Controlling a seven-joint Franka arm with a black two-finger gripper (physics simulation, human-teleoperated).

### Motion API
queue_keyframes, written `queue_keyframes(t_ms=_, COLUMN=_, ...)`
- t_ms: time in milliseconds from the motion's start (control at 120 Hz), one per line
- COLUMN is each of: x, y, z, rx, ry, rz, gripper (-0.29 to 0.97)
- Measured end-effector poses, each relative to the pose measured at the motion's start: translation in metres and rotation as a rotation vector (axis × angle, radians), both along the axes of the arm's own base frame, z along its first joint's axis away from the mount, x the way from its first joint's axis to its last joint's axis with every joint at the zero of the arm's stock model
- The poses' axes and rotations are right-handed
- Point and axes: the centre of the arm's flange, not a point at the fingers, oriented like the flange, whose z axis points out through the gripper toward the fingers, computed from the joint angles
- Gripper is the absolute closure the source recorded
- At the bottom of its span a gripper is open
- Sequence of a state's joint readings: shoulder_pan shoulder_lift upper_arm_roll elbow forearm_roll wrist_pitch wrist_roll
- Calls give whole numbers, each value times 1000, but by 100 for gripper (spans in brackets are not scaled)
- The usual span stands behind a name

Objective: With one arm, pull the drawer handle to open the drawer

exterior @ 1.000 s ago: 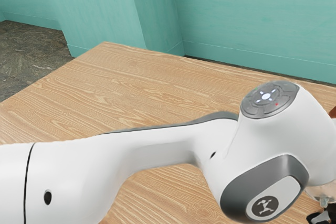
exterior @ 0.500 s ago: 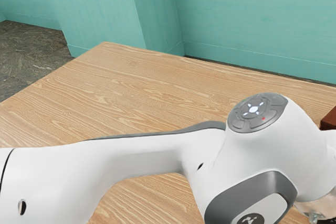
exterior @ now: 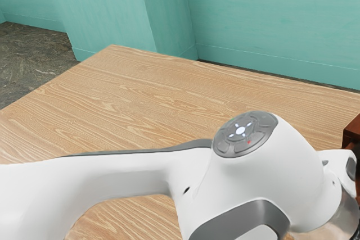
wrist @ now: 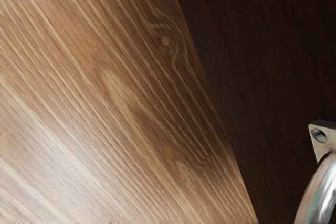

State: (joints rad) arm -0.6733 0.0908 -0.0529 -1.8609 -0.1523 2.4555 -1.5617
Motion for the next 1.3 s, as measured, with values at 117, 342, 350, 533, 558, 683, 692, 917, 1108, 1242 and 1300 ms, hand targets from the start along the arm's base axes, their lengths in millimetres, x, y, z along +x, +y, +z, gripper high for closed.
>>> queue_keyframes(t_ms=117, x=-6, y=1, z=-1, rx=-1, ry=-1, rz=-3, gripper=0)
queue_keyframes(t_ms=342, x=-21, y=-3, z=-1, rx=-5, ry=-6, rz=-22, gripper=0)
queue_keyframes(t_ms=350, x=-22, y=-4, z=-1, rx=-5, ry=-6, rz=-23, gripper=0)
queue_keyframes(t_ms=533, x=-40, y=1, z=4, rx=-7, ry=-13, rz=-36, gripper=0)
queue_keyframes(t_ms=558, x=-42, y=2, z=4, rx=-6, ry=-13, rz=-37, gripper=0)
queue_keyframes(t_ms=683, x=-48, y=2, z=3, rx=-8, ry=-15, rz=-43, gripper=0)
queue_keyframes(t_ms=692, x=-49, y=2, z=3, rx=-8, ry=-15, rz=-43, gripper=0)
queue_keyframes(t_ms=917, x=-59, y=5, z=6, rx=-17, ry=-25, rz=-49, gripper=0)
queue_keyframes(t_ms=1108, x=-71, y=12, z=32, rx=-46, ry=-60, rz=-54, gripper=0)
queue_keyframes(t_ms=1242, x=-30, y=46, z=100, rx=-30, ry=-66, rz=8, gripper=0)
queue_keyframes(t_ms=1300, x=-2, y=69, z=135, rx=15, ry=-40, rz=50, gripper=0)
